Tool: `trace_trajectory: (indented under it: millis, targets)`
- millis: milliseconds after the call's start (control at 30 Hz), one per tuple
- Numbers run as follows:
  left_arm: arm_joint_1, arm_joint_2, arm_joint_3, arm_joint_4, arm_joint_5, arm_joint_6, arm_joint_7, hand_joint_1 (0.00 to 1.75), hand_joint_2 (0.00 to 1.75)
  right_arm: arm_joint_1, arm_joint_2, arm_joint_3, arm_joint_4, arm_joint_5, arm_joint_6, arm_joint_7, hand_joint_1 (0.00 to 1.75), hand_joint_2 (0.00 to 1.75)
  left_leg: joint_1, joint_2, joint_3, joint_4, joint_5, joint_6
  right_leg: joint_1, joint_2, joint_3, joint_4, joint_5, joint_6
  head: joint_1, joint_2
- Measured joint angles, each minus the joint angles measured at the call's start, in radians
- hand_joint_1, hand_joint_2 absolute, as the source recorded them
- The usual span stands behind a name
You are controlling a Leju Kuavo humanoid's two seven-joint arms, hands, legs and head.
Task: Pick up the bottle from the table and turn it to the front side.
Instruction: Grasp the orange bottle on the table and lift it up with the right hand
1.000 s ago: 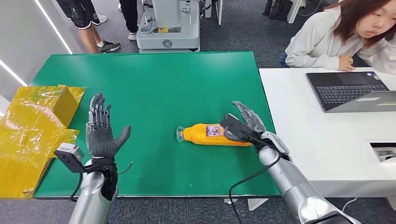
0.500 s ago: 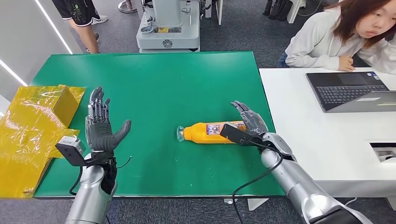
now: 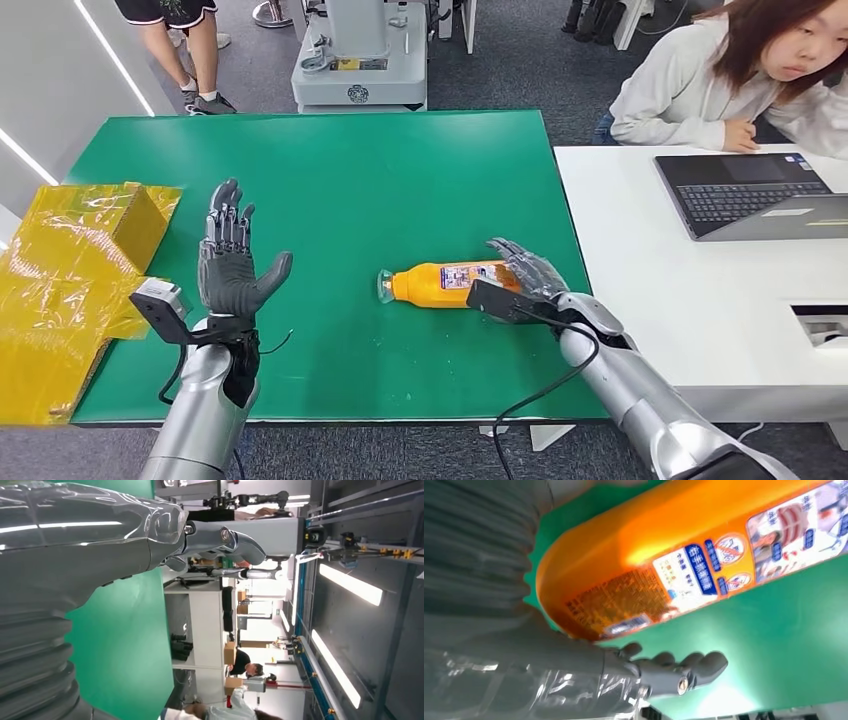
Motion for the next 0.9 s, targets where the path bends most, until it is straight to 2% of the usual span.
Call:
trace_trajectory:
  millis: [400,567,700,900]
  targets:
    - [0.0,0.002,0.0,0.023,0.01,0.01,0.0,0.0,1.75,-0.068,-0.005,0.049,0.093,0.02,0.026,-0.022,0.0,1.75,0.0,0.0,0.0,0.0,0.0,0.0,0.0,0.0,0.001,0.0,0.0,0.0,0.0,0.0]
    - [-0.006,0.004,0.001,0.042,0.038,-0.02,0.0,0.0,1.75,-0.095,0.002,0.077,0.127,0.057,0.038,0.018,0.18,1.75,0.0,0.0,0.0,0.0,0.0,0.0,0.0,0.0,0.001,0.0,0.0,0.0,0.0,0.0]
    - [-0.016,0.004,0.002,0.061,0.053,-0.038,0.0,0.0,1.75,-0.126,0.003,0.108,0.163,0.087,0.075,0.051,0.19,1.75,0.0,0.0,0.0,0.0,0.001,0.001,0.0,-0.001,0.001,0.0,0.001,0.001,0.0,0.0]
    - [-0.017,0.006,0.008,0.071,0.072,-0.053,0.0,0.0,1.75,-0.169,0.003,0.15,0.205,0.123,0.131,0.075,0.34,1.75,0.0,0.0,0.0,0.0,0.001,0.001,0.0,0.0,0.001,0.0,0.001,0.0,0.0,0.0]
